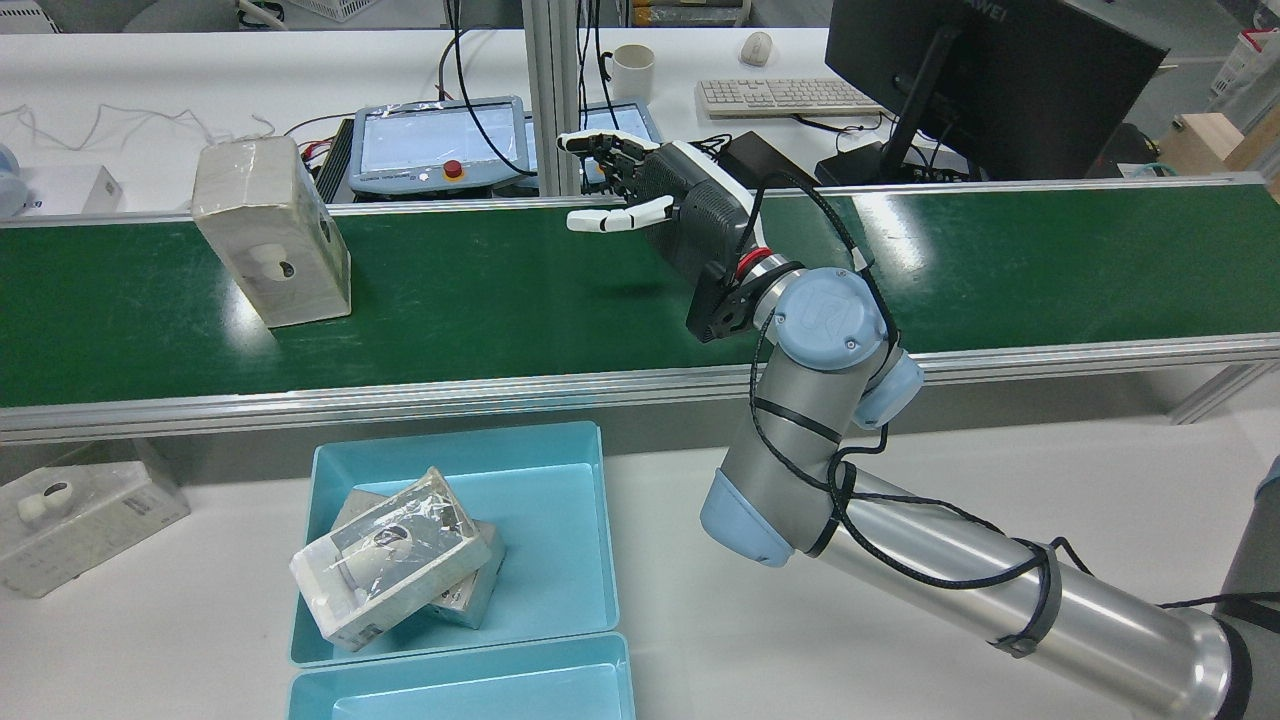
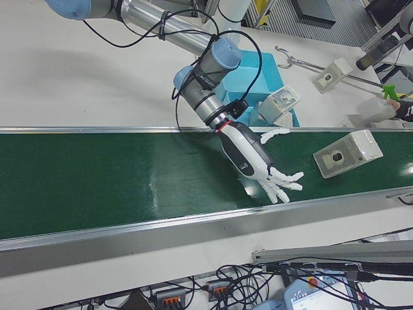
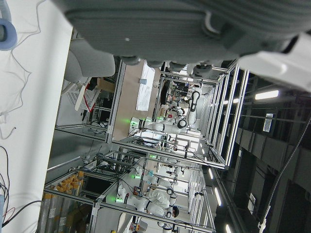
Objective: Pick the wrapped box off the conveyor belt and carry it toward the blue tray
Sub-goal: 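Close the right hand around the wrapped white box on the belt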
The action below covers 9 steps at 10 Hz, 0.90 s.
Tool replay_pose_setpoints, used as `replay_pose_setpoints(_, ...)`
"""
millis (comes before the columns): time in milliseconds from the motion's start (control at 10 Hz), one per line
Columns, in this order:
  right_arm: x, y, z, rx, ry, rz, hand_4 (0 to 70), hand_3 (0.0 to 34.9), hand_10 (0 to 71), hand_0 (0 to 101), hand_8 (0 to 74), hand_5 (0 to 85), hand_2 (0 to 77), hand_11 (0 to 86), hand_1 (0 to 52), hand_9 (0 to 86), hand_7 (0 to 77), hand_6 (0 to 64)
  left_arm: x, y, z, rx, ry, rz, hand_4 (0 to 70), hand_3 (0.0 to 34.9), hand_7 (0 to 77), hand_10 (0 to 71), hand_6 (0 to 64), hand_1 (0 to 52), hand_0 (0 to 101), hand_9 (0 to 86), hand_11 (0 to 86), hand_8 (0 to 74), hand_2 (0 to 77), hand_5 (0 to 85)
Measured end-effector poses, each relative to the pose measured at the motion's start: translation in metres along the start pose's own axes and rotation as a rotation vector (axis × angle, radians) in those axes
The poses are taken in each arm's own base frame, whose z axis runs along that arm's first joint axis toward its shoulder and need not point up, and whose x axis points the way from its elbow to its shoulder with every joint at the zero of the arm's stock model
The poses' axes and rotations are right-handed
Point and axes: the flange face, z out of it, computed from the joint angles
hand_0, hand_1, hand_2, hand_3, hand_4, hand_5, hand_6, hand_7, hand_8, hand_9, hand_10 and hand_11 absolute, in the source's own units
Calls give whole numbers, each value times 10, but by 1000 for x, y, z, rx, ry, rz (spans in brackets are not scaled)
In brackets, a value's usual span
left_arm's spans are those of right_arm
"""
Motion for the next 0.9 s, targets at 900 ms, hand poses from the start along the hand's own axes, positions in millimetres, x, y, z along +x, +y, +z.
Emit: replay_pose_setpoints(900, 5, 11, 12, -13, 3, -27, 109, 23, 0, 496, 11, 273, 147, 11, 175, 33, 87, 65, 0, 0, 0, 0, 0, 0, 0, 0, 5, 5, 5, 0, 0, 0, 5, 5, 5, 11)
